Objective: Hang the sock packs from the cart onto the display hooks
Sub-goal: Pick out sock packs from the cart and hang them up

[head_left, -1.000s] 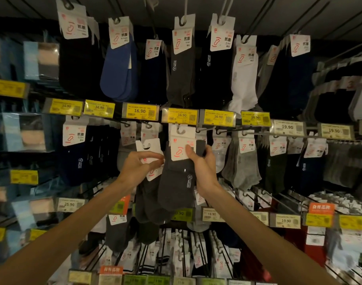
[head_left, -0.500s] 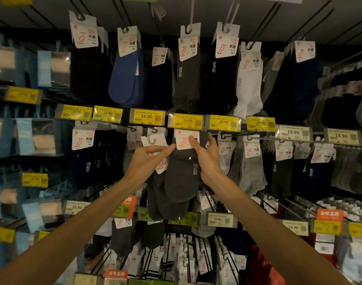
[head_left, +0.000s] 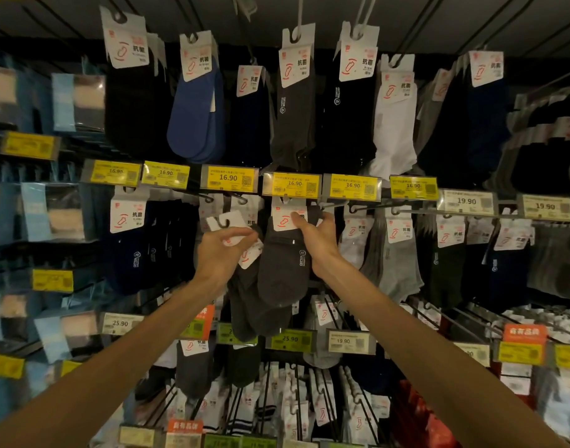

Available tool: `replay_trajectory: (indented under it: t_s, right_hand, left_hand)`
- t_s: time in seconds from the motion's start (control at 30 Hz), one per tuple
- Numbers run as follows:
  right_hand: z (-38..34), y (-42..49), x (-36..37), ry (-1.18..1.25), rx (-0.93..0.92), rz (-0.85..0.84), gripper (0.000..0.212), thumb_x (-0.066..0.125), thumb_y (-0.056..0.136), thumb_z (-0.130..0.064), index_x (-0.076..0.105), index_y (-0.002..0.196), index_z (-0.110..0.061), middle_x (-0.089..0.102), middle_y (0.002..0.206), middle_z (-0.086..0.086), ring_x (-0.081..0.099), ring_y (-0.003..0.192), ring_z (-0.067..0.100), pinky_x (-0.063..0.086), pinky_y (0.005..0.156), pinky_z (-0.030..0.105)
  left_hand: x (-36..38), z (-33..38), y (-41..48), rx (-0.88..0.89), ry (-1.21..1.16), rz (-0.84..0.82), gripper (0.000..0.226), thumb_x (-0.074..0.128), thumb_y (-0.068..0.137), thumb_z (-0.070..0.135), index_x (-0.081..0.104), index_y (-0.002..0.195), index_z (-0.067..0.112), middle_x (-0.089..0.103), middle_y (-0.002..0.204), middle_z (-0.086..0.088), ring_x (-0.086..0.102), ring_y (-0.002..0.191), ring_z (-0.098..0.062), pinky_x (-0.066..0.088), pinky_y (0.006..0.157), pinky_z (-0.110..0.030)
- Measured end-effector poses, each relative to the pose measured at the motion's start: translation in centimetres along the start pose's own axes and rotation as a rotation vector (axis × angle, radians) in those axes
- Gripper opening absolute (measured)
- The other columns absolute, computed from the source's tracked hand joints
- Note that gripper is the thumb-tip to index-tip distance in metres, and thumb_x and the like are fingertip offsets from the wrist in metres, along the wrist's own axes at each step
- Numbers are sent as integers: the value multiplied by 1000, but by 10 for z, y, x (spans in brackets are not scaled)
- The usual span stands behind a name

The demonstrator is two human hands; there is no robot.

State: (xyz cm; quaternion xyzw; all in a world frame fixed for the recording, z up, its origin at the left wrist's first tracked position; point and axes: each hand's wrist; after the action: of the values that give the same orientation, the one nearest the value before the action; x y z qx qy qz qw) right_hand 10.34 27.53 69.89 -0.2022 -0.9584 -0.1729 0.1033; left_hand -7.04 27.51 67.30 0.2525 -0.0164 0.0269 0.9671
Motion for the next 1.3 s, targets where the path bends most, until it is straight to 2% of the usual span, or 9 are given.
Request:
replay_trajectory:
  t_s: [0.1, 0.3, 0.5, 0.63, 0.73, 0.87, 1.0, 1.1, 1.3]
  right_hand:
    - [6, 23, 7, -81, 52, 24, 46, 72, 87, -22, 43, 122, -14, 64, 114, 13, 64, 103, 27, 55, 92, 46]
    - [14, 54, 13, -293, 62, 70, 66, 68, 90, -27, 33, 142, -11, 54, 135, 16, 54, 121, 33, 46, 103, 45]
    - [33, 60, 14, -346, 117, 124, 74, 60, 95, -38, 17, 149, -11, 47, 141, 19, 50, 126, 37, 43, 105, 42]
    - [54, 49, -3, -342, 104, 156, 65, 60, 95, -35, 23, 144, -14, 37, 146, 17, 44, 127, 37, 40, 102, 39]
    - [61, 32, -23, -258, 35, 205, 38, 64, 92, -27, 44, 121, -12, 54, 126, 16, 54, 109, 30, 45, 90, 36]
    - [36, -25, -43, -162, 53, -210, 30, 55, 99, -33, 62, 108, -6, 71, 89, 11, 68, 87, 25, 55, 80, 35]
    - [15, -70, -43, -237, 123, -570, 42, 53, 97, -45, 58, 127, -17, 70, 116, 3, 67, 107, 18, 55, 94, 38]
    - [13, -82, -39, -206, 115, -552, 44, 60, 95, -33, 50, 137, -22, 66, 125, -1, 64, 113, 13, 51, 100, 35]
    - [9, -86, -35, -184, 26, -454, 39, 57, 97, -33, 44, 134, -31, 62, 129, -5, 61, 115, 9, 50, 101, 31]
  left_hand:
    - [-3, -2, 4, 58, 96, 109, 15, 77, 84, 16, 74, 79, 30, 72, 100, 0, 67, 98, -16, 55, 75, -21]
    - [-13, 1, 7, 121, 235, 79, 14, 77, 85, 23, 76, 81, 36, 73, 99, 8, 67, 99, -16, 57, 88, -44]
    - [-18, 9, -5, 53, 134, -27, 13, 76, 85, 16, 77, 82, 29, 72, 100, 3, 68, 94, -17, 57, 74, -29]
    - [-20, 17, -15, 36, 102, -154, 33, 73, 87, 12, 71, 114, 29, 65, 116, 0, 67, 101, -18, 60, 76, -29]
    - [-19, 22, -22, 11, -12, -229, 73, 68, 89, 6, 39, 145, 43, 53, 125, 15, 65, 106, -12, 60, 79, -29]
    - [-11, 17, -25, 20, -43, -306, 107, 69, 87, 2, -1, 153, 48, 49, 135, 24, 61, 115, -3, 57, 89, -29]
    - [5, 15, -25, -36, -46, -321, 117, 73, 85, 8, -17, 150, 44, 56, 123, 22, 63, 103, 6, 55, 82, -19]
    - [14, 16, -22, -141, -97, -331, 113, 76, 84, 12, -9, 154, 37, 61, 131, 8, 62, 114, -10, 50, 100, -36]
    - [34, 27, -25, -230, -146, -319, 56, 70, 90, 13, 42, 138, 20, 66, 123, -3, 65, 105, -14, 53, 81, -25]
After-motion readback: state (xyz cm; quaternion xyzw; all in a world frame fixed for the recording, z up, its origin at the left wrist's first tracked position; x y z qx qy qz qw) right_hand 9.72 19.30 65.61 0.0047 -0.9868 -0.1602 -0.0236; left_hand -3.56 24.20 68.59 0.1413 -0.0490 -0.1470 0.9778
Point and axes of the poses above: each hand's wrist, its own y-axis towards the middle knuckle, its own x-axis out of the palm, z = x × y
